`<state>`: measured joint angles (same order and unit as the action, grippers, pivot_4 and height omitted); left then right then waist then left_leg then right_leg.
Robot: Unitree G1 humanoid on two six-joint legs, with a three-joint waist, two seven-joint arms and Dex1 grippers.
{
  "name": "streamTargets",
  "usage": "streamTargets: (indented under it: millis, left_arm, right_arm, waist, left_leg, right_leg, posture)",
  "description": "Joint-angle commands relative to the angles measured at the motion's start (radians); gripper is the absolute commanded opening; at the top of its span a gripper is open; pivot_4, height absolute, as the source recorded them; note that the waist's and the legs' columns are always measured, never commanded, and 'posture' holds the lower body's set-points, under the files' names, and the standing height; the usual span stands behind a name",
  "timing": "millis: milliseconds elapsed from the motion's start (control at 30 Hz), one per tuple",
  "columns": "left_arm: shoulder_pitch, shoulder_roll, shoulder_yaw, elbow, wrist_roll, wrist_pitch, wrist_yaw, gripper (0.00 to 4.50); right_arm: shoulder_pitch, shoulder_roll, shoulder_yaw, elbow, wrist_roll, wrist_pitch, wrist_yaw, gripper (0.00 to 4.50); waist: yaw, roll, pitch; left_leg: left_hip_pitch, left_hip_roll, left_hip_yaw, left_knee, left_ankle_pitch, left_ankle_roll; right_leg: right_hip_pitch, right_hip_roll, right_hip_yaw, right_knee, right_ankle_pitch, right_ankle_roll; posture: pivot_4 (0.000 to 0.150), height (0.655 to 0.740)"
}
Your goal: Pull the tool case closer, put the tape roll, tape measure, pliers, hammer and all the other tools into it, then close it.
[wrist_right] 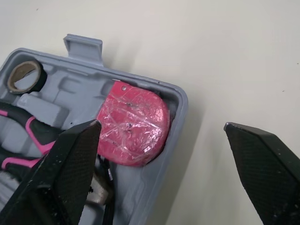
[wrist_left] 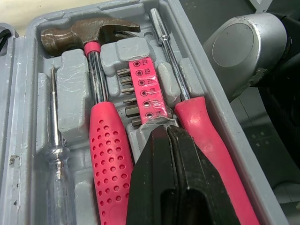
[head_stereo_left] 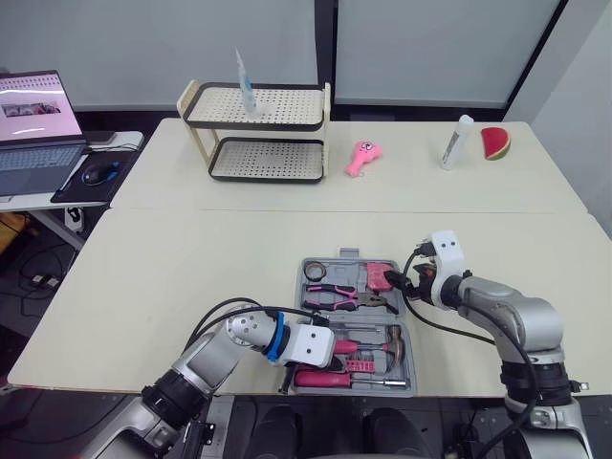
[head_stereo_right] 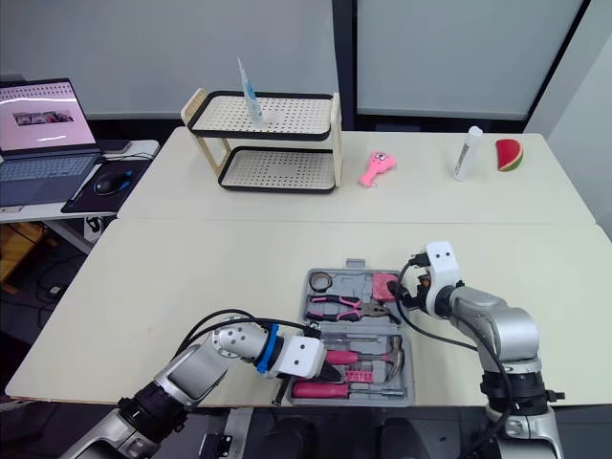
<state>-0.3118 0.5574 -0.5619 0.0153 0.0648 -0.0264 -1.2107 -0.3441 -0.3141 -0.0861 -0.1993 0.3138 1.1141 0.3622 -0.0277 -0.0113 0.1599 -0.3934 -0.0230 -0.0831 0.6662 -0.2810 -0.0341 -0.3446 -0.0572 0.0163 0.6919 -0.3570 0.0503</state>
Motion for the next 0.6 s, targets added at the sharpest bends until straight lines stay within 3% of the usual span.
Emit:
streamTargets:
  millis: [33,600]
  left_arm:
    - [0.014,0.010,-0.031,0.032,0.049,0.019,0.001,0.00]
    - [0.017,0.018,-0.054,0.079,0.068,-0.007,-0.012,0.00]
  right_arm:
    - [-0.042,0.031,-0.022,0.038,0.008,-0.030,-0.027,4.49]
    - [-0.094,0.116,-0.034,0.219,0.098,0.016,0.023,4.49]
  waist:
    - [-0.001,0.000,0.000]
    - [-0.003,0.001,-0.005]
  left_leg:
    - [0.000,0.000,0.000,0.000,0.000,0.000]
    - [0.003,0.000,0.000,-0.002,0.000,0.000]
  right_leg:
    - [0.000,0.000,0.000,0.000,0.000,0.000]
    - [0.001,0.000,0.000,0.000,0.000,0.000]
  posture:
    - [0.150,0.7290]
    - [0.150,0.7290]
